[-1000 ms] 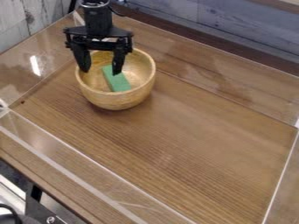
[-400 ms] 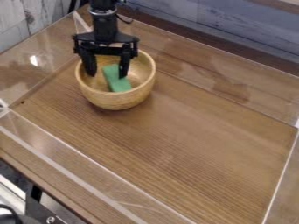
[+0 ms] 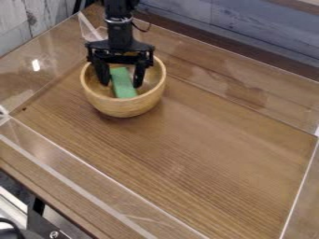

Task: Remove the green block from the brown bowl and put it on the table

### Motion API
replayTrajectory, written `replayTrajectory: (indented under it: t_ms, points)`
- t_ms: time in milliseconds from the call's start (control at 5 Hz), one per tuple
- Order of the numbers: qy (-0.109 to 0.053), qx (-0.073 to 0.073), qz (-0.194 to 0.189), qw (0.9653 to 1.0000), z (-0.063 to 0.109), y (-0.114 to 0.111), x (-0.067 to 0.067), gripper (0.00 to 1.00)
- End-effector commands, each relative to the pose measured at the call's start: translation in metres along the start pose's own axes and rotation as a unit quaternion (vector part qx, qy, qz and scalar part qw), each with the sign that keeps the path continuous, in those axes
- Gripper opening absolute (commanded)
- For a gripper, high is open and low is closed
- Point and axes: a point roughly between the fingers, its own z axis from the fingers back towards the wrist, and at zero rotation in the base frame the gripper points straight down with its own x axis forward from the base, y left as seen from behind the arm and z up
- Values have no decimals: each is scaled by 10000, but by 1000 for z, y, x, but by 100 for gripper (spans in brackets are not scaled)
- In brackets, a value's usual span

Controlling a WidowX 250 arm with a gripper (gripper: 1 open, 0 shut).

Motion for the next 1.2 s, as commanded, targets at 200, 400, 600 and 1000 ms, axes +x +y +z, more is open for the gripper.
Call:
replayTrajectory:
  t_ms: [200, 400, 600, 1000]
  points:
    - [-237, -28, 301, 9993, 6, 2, 7, 0]
    - [-207, -74, 497, 9985, 6, 4, 4, 0]
    - [-180, -128, 535, 9983, 2, 1, 1, 0]
    - [-135, -229, 685, 9973, -1, -7, -2, 0]
